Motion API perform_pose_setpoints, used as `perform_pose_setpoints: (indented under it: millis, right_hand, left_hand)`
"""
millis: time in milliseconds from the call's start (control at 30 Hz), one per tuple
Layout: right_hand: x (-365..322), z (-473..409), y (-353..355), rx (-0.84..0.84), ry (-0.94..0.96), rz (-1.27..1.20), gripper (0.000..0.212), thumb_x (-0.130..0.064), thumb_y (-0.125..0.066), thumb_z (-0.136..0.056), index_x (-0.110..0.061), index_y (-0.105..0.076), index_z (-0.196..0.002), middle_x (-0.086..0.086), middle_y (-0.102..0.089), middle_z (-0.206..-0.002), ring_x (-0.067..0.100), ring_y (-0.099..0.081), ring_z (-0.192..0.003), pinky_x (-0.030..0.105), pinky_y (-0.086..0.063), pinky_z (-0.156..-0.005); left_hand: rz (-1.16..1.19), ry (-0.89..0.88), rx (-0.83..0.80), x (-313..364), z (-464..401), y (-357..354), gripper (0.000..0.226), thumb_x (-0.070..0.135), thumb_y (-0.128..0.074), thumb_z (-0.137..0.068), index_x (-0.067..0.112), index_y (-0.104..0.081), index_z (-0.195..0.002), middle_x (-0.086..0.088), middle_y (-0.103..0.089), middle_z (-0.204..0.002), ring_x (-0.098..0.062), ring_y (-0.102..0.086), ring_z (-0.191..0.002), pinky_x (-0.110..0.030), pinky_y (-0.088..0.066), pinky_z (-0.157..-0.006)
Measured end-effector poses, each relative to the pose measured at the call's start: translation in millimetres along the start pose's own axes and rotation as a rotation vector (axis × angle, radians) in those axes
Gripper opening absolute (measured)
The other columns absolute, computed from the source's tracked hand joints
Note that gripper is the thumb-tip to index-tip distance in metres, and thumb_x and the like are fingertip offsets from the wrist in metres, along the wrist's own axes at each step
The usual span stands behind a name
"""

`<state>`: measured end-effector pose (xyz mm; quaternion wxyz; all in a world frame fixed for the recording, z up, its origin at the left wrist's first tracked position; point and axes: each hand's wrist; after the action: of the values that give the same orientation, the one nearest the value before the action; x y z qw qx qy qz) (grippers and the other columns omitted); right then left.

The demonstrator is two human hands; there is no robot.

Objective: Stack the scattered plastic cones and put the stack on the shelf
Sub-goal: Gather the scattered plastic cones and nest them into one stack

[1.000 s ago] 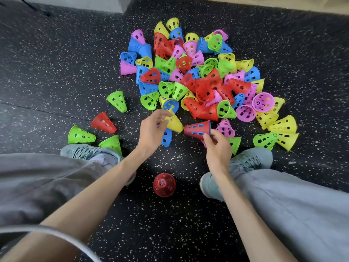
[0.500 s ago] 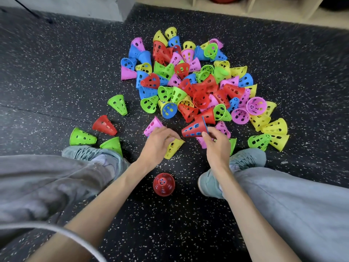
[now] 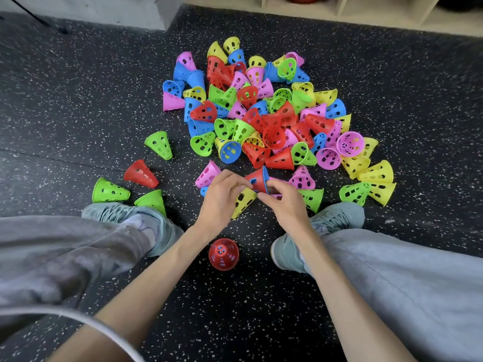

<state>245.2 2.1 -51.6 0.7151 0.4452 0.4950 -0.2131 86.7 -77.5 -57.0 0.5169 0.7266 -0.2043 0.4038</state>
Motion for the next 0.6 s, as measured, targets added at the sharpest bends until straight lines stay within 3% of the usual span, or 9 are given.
perform_pose_setpoints:
  millis: [100, 200, 333, 467, 600]
  right_hand:
    - [2.8, 0.2, 1.1, 0.031, 0.011, 0.005, 0.009, -0.018, -0.069, -0.091, -0.008, -0.069, -0.091, 0.012, -0.067, -0.087, 0.026, -0.059, -0.081, 0.039, -0.045, -0.073]
    - [2.0, 1.4, 2.5, 0.001, -0.009, -0.033, 0.017, -0.011, -0.067, -0.092, -0.020, -0.068, -0.078, -0.008, -0.068, -0.072, 0.005, -0.058, -0.069, 0.027, -0.042, -0.068]
    - [2.4, 7.7, -5.1, -0.084, -0.035, -0.126, 0.021, -0.009, -0.063, -0.096, -0.026, -0.074, -0.092, -0.007, -0.077, -0.086, 0.008, -0.071, -0.085, 0.025, -0.052, -0.078]
    - [3.2, 11.5, -10.9, -0.071, -0.062, -0.213, 0.022, -0.007, -0.062, -0.098, -0.025, -0.075, -0.098, -0.008, -0.078, -0.094, 0.006, -0.072, -0.092, 0.021, -0.053, -0.083]
    - [-2.1, 10.6, -6.4, -0.049, -0.079, -0.250, 0.027, -0.007, -0.063, -0.098, -0.032, -0.073, -0.100, -0.022, -0.075, -0.093, -0.005, -0.069, -0.094, 0.012, -0.051, -0.083]
  left_hand:
    - [0.009, -0.019, -0.013, 2.6, 0.6, -1.5, 0.020, -0.001, -0.061, -0.098, 0.014, -0.075, -0.098, -0.003, -0.059, -0.105, -0.010, -0.057, -0.096, -0.016, -0.044, -0.085]
    - [0.020, -0.009, 0.010, 4.8, 2.0, -3.4, 0.020, -0.002, -0.061, -0.097, 0.014, -0.074, -0.096, -0.004, -0.053, -0.104, -0.005, -0.053, -0.096, -0.011, -0.043, -0.082]
    - [0.046, 0.032, 0.028, 1.6, 6.5, -8.9, 0.022, 0.000, -0.060, -0.097, 0.018, -0.072, -0.097, -0.002, -0.055, -0.101, -0.002, -0.054, -0.096, -0.011, -0.042, -0.082]
    - [0.124, 0.092, 0.015, -2.1, 10.1, -11.7, 0.023, 0.012, -0.059, -0.102, 0.022, -0.062, -0.122, 0.003, -0.060, -0.116, -0.002, -0.059, -0.103, -0.020, -0.048, -0.090]
    - [0.145, 0.094, -0.095, -6.5, 11.7, -10.2, 0.033, 0.031, -0.054, -0.105, 0.033, -0.051, -0.138, 0.008, -0.059, -0.129, -0.004, -0.063, -0.102, -0.027, -0.051, -0.090]
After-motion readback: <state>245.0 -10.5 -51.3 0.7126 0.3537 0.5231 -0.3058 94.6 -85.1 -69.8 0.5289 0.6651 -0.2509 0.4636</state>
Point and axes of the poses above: each hand's wrist, its own z-axis away from the middle knuckle, its own y-axis out of the back of the hand, x = y × z
